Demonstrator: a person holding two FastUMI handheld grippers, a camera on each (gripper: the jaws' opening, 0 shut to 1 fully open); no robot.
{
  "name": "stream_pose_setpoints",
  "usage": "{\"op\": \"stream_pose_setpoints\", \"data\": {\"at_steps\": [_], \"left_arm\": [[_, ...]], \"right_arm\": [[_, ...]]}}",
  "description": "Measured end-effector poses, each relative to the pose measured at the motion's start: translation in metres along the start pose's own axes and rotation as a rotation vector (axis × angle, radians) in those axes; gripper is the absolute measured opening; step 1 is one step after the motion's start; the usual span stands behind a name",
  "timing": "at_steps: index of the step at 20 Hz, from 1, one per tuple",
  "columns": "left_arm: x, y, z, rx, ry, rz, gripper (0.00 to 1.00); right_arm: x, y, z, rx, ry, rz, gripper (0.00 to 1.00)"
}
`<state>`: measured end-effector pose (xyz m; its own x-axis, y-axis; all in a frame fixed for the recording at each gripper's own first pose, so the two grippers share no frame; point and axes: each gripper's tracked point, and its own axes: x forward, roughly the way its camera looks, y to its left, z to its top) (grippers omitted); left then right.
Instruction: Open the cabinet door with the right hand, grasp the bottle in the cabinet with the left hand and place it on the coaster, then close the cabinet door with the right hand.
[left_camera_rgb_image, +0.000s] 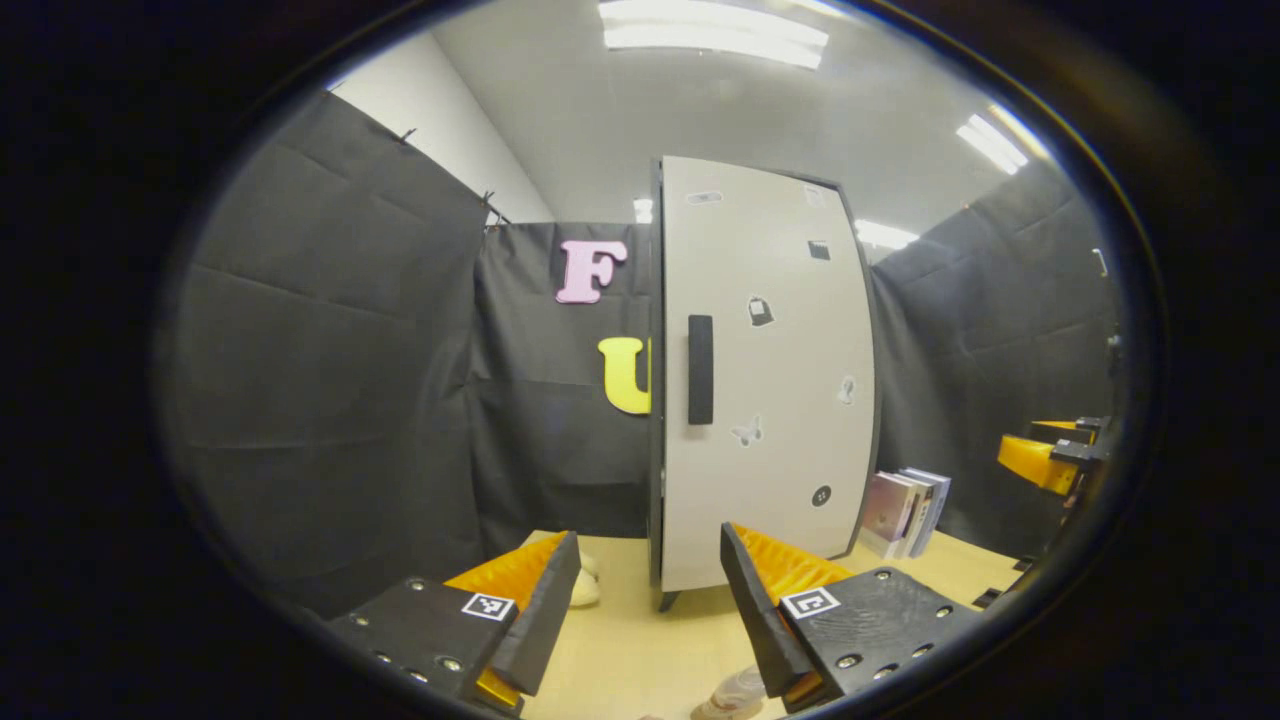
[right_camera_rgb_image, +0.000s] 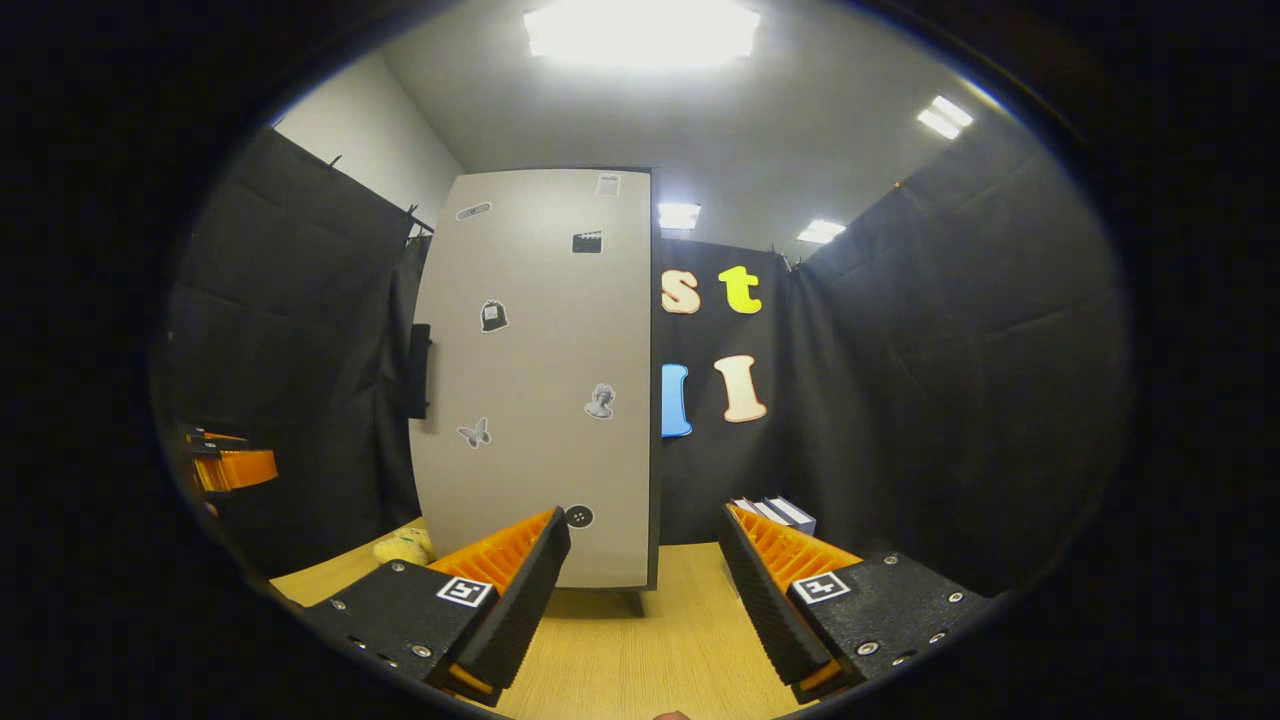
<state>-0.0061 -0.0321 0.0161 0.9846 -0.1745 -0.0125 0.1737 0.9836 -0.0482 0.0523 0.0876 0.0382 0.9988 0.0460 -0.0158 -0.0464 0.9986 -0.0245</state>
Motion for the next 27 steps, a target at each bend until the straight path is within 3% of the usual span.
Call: {"op": "stream_pose_setpoints", "data": {"at_steps": [17,18,20,22,23,27], "left_arm": [[-0.0033,0.0051,0.003,0.012,-0.016,0.019,0.81],[-0.0016,0.0053,0.0019,0.011,-0.014,0.02,0.87],[-0.0039,0.006,0.0013,0.011,-0.014,0.021,0.81],[-0.0022,0.0057,0.002,0.013,-0.013,0.018,0.81],[-0.0021,0.0057,0.0016,0.015,-0.014,0.017,0.87],[-0.0037,0.005,0.0034,0.018,-0.019,0.016,0.81]], "right_arm": [[0.0024,-0.0012,0.0079,0.007,-0.019,-0.003,0.93],[0.0019,-0.0013,0.0079,0.005,-0.019,-0.003,0.93],[0.0014,-0.0011,0.0081,0.007,-0.023,-0.004,0.93],[0.0018,-0.0007,0.0087,0.01,-0.024,-0.007,0.93],[0.0023,-0.0008,0.0076,0.011,-0.024,-0.008,0.93],[0.0021,0.0001,0.0095,0.013,-0.027,-0.008,0.93]]}}
